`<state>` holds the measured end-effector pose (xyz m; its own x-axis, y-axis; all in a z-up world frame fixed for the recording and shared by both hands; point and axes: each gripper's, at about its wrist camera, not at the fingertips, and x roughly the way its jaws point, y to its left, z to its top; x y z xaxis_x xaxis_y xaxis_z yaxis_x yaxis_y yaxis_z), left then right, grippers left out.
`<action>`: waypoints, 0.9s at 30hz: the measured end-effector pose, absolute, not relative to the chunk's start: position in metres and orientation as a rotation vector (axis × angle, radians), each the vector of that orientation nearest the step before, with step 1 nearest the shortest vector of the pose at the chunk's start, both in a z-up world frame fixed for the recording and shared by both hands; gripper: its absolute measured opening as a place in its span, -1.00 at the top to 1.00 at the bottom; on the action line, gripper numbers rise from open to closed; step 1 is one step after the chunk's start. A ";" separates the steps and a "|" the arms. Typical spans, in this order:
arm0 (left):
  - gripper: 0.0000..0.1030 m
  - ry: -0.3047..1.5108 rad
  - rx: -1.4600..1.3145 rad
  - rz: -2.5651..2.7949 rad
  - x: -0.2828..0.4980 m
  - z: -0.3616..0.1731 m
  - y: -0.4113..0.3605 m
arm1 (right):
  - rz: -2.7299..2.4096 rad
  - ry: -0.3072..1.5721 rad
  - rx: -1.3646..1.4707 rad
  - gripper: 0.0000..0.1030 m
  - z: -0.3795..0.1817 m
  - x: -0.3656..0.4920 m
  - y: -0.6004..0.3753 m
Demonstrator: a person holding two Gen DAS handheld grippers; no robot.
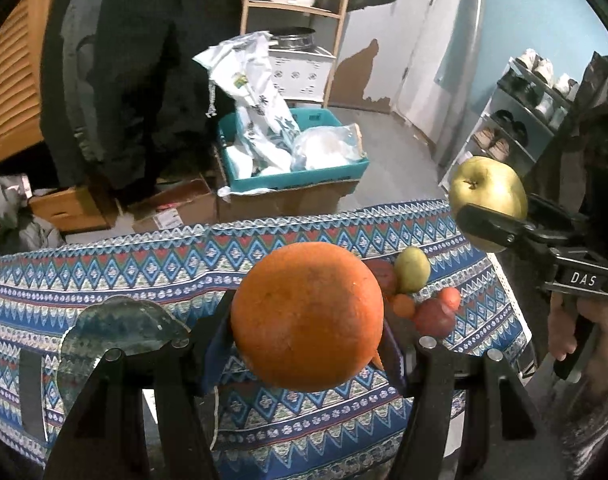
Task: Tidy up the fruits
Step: 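Carry the orange with the left tool while the right tool carries the mango toward the glass plate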
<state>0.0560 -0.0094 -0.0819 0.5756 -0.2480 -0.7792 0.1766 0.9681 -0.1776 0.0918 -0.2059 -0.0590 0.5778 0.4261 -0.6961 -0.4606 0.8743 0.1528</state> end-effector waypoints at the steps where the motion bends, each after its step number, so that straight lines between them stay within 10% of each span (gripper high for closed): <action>1: -0.27 0.921 -0.086 -0.241 0.054 -0.081 -0.005 | 0.526 0.803 -0.048 -0.61 -0.058 0.093 -0.201; 27: -0.27 0.895 -0.211 -0.059 0.019 -0.083 0.105 | 0.757 0.858 -0.098 -0.61 -0.065 0.104 -0.057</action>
